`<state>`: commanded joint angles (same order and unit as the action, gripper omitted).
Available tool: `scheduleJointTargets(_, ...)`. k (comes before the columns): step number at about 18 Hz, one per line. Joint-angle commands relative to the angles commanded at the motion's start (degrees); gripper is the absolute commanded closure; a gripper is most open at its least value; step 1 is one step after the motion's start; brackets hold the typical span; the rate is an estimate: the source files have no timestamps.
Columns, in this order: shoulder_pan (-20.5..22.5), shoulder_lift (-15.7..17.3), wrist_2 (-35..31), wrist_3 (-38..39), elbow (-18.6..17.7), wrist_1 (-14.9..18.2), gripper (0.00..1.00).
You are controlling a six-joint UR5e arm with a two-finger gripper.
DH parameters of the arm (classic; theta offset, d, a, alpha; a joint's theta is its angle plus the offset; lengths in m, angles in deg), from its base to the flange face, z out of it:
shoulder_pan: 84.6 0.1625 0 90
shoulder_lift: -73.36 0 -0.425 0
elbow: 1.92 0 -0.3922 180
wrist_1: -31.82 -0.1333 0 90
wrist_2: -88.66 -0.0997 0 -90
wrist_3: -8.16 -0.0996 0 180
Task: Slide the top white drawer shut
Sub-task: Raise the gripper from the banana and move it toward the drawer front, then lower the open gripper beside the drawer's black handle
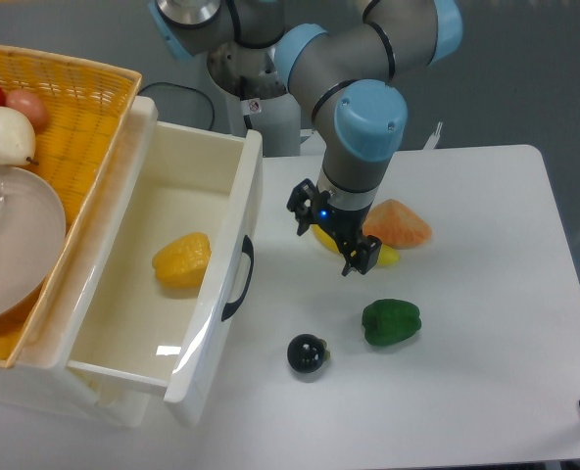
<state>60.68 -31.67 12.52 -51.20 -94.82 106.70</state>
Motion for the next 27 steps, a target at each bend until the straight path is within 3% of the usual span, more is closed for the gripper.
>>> scheduleJointTargets(2, 0.44, -0.7, 3.7, 5.54, 0.52, 0.0, 0.0)
scheduleJointTargets(8, 1.58, -3.78, 5.47, 9.09, 5.71, 2.9, 0.0)
scheduleJointTargets(13, 4.31, -4.75, 10.04, 9.52, 6.41, 2.47, 0.0)
scheduleJointTargets(17, 3.61, -6.77, 9.87, 18.48, 7.29, 2.29, 0.0)
scheduleJointTargets(27, 1.15, -6.95, 9.87, 19.11, 6.94, 2.81, 0.0)
